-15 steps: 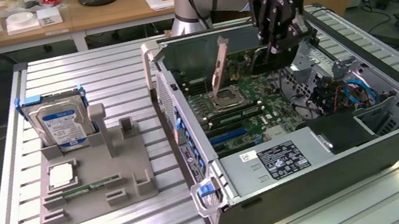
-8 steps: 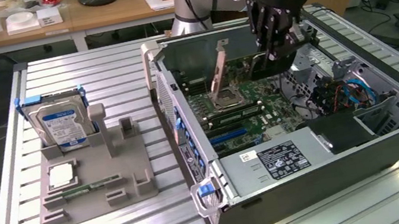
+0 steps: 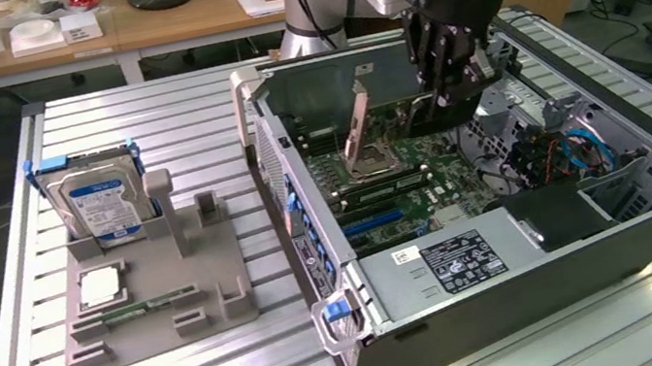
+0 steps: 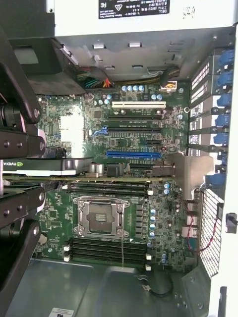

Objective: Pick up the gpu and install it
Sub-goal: 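Insert the gpu into the slot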

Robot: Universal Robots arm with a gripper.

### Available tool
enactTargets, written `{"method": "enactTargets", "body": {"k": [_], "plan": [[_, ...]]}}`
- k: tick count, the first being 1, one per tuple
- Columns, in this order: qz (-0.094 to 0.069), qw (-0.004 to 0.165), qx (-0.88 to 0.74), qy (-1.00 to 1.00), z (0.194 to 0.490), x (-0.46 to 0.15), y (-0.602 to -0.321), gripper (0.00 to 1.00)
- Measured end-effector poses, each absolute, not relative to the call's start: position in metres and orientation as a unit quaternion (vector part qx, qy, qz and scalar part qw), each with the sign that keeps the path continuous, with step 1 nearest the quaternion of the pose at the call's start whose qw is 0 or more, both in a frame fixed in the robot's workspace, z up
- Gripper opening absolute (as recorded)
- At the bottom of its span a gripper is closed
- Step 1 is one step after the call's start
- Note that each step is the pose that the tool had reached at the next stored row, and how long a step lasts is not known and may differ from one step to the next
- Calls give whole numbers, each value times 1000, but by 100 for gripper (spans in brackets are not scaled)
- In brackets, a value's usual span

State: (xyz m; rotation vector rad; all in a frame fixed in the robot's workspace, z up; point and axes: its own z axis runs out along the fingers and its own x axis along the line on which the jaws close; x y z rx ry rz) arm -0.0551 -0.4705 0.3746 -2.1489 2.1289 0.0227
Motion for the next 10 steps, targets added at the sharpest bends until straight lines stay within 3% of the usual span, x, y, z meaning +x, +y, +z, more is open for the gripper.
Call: {"method": "enactTargets", "body": {"k": [10], "plan": [[8, 67, -709, 702, 364, -59, -474, 27]]}}
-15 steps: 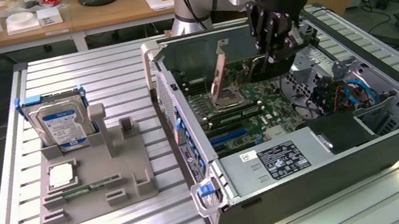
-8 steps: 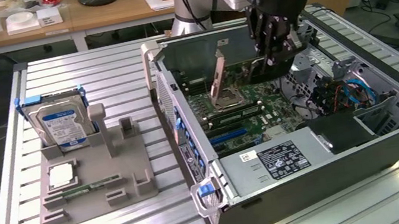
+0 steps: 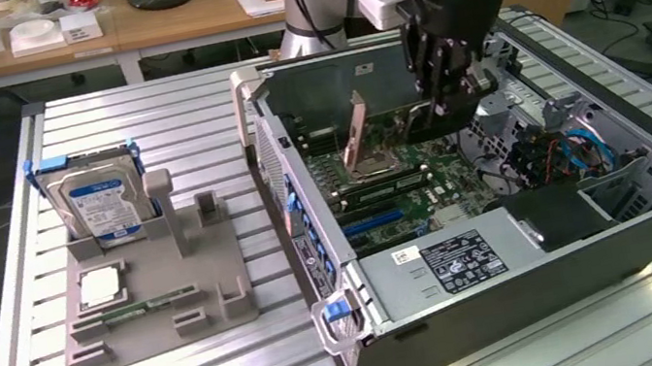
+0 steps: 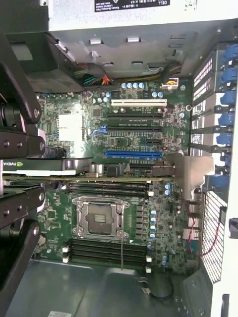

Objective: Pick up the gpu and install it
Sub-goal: 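Insert the gpu into the slot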

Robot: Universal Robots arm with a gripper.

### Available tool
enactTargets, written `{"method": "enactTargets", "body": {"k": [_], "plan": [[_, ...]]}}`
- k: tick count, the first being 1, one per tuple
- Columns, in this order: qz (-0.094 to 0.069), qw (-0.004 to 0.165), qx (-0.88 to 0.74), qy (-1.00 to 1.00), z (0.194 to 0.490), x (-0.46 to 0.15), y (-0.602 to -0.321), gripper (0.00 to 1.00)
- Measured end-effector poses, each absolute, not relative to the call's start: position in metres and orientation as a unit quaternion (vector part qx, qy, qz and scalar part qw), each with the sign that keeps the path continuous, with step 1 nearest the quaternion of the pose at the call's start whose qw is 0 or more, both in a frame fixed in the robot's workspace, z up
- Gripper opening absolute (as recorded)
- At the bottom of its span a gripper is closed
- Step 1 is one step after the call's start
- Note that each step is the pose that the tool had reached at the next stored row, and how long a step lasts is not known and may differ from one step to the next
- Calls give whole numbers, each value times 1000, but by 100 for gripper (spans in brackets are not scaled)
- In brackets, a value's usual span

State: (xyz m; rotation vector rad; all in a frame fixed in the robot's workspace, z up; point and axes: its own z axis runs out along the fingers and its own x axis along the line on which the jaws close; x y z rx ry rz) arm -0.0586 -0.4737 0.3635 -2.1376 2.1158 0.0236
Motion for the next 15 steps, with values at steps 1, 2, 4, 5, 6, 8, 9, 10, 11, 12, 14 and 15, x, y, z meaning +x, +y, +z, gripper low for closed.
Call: {"method": "enactTargets", "body": {"k": [1, 2, 4, 5, 6, 8, 9, 10, 11, 12, 14, 15], "plan": [[8, 67, -709, 702, 362, -59, -474, 27], [8, 67, -709, 702, 361, -59, -474, 27], [8, 67, -709, 702, 361, -58, -474, 27], [8, 67, -709, 702, 360, -58, -474, 27], [8, 67, -709, 702, 359, -58, -474, 27], [8, 67, -709, 702, 355, -59, -474, 27], [8, 67, -709, 702, 353, -59, -474, 27], [8, 67, -709, 702, 352, -59, -474, 27], [8, 67, -709, 702, 350, -60, -474, 27], [8, 67, -709, 702, 348, -60, -474, 27], [8, 67, -709, 702, 344, -60, -474, 27], [8, 67, -709, 702, 343, -61, -474, 27]]}}
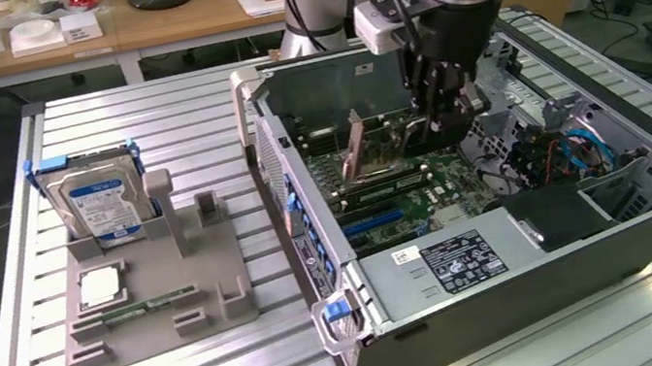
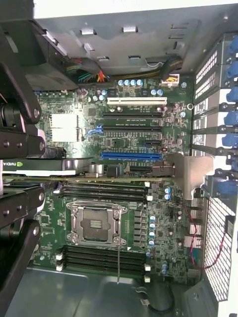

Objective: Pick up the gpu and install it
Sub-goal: 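Insert the gpu into the slot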

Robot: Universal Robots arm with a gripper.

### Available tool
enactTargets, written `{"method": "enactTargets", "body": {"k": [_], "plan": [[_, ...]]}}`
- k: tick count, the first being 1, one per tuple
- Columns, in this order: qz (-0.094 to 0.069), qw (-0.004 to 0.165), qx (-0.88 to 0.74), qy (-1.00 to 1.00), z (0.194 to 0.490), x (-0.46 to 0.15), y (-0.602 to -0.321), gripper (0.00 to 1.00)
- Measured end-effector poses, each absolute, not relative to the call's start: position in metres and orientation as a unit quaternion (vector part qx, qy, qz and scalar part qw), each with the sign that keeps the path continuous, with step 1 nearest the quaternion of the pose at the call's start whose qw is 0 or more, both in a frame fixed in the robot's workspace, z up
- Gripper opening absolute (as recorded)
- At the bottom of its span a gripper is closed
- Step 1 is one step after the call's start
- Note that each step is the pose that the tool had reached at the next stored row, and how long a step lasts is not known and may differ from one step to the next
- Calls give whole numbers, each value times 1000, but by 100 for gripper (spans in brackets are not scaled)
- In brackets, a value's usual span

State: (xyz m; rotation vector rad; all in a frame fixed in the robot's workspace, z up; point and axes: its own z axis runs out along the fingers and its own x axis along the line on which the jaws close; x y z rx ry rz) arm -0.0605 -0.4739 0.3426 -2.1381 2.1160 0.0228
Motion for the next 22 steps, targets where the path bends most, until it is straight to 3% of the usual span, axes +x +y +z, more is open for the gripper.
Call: {"method": "enactTargets", "body": {"k": [22], "plan": [[8, 67, -709, 702, 312, -62, -479, 27]]}}
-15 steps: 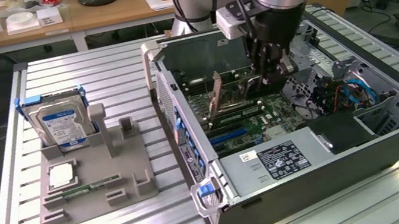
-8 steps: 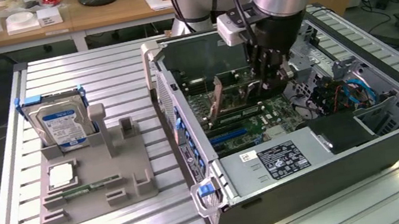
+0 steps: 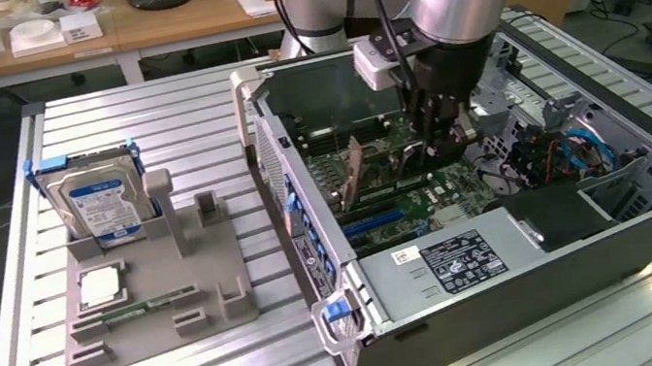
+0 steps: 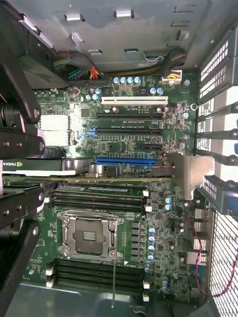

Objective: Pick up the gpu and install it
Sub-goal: 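Insert the gpu into the slot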

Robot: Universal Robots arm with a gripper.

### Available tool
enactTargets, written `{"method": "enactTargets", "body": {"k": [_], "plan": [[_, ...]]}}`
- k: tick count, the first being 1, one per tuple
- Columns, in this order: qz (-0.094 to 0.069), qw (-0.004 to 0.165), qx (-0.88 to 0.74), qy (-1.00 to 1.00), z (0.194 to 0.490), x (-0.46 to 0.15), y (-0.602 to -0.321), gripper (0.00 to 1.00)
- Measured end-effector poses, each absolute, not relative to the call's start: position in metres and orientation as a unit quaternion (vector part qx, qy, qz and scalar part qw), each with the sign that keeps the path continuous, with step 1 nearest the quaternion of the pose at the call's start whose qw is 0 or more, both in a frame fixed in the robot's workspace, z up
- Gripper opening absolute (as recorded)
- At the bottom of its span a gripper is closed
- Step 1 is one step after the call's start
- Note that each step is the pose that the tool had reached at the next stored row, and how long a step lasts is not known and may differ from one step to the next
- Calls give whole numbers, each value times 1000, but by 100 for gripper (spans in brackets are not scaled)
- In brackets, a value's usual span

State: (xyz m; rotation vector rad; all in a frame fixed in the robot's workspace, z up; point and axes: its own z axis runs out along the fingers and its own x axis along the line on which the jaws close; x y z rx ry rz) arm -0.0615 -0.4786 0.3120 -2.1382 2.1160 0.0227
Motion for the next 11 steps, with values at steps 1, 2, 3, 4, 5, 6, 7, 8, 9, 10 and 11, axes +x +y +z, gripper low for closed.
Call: {"method": "enactTargets", "body": {"k": [1, 2, 3, 4, 5, 6, 7, 8, 9, 10, 11], "plan": [[8, 67, -709, 702, 312, -62, -479, 27], [8, 66, -709, 702, 312, -62, -479, 27], [8, 66, -709, 702, 312, -62, -479, 27], [7, 66, -709, 702, 312, -62, -479, 27], [8, 67, -709, 702, 312, -62, -479, 27], [8, 67, -709, 702, 311, -62, -479, 27], [8, 67, -709, 702, 309, -62, -479, 27], [8, 67, -709, 702, 308, -62, -479, 27], [8, 67, -709, 702, 306, -62, -479, 27], [8, 67, -709, 702, 304, -62, -479, 27], [8, 67, -709, 702, 302, -63, -479, 27]]}}
